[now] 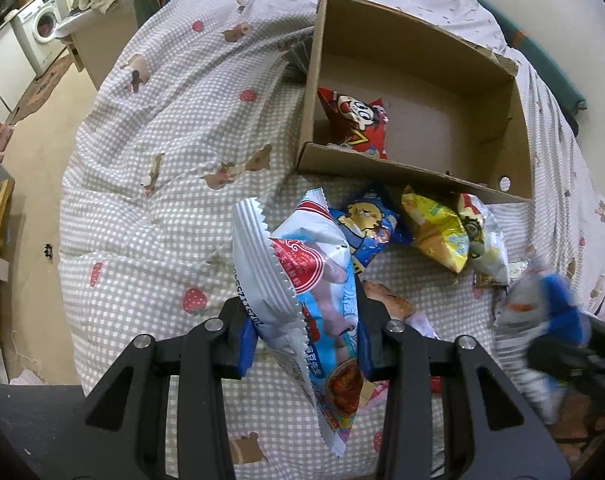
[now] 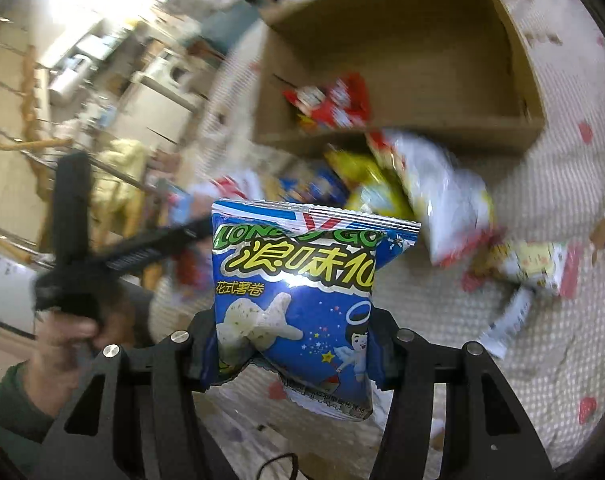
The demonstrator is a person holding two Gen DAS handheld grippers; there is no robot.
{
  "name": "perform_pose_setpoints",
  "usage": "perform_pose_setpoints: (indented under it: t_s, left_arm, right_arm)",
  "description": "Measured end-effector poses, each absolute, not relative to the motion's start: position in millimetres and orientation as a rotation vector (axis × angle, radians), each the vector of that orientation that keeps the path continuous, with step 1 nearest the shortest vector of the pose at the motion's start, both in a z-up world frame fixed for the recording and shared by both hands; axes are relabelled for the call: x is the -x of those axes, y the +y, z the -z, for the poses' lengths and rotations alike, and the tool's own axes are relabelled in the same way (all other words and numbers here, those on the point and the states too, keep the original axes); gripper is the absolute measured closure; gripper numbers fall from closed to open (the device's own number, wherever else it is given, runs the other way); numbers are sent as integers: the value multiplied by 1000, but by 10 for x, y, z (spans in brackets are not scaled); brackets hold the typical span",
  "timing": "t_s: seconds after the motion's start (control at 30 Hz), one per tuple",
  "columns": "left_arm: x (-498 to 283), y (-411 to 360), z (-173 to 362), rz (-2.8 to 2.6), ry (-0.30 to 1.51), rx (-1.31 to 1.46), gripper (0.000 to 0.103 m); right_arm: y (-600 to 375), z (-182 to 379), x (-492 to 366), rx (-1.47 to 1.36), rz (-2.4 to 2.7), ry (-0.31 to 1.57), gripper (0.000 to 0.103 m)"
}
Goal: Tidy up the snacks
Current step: 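Carry both bags over the box and release them inside with both grippers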
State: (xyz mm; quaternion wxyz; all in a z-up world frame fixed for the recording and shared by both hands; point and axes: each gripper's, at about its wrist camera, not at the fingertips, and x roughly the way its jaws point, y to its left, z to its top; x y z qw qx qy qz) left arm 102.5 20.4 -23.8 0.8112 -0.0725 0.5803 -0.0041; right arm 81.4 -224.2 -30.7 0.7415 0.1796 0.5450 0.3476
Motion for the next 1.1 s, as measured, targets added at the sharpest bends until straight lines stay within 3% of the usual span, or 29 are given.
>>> perform_pose_setpoints:
  t_s: [0.27,0.57,1.1]
  left_arm:
    - [-982,306,91,-15,1183,163,68]
    - [-1100,270,-503,-14,1023,149,68]
    - [-1998,-127,-622,26,980,74,68]
  right_arm:
    - [-2333,-87,-904,-405,-724,1019,45]
    - [-2760,-371,-1015,-519,-568,821,45]
    - [-2830,-165,-1757,-483,-486,894,45]
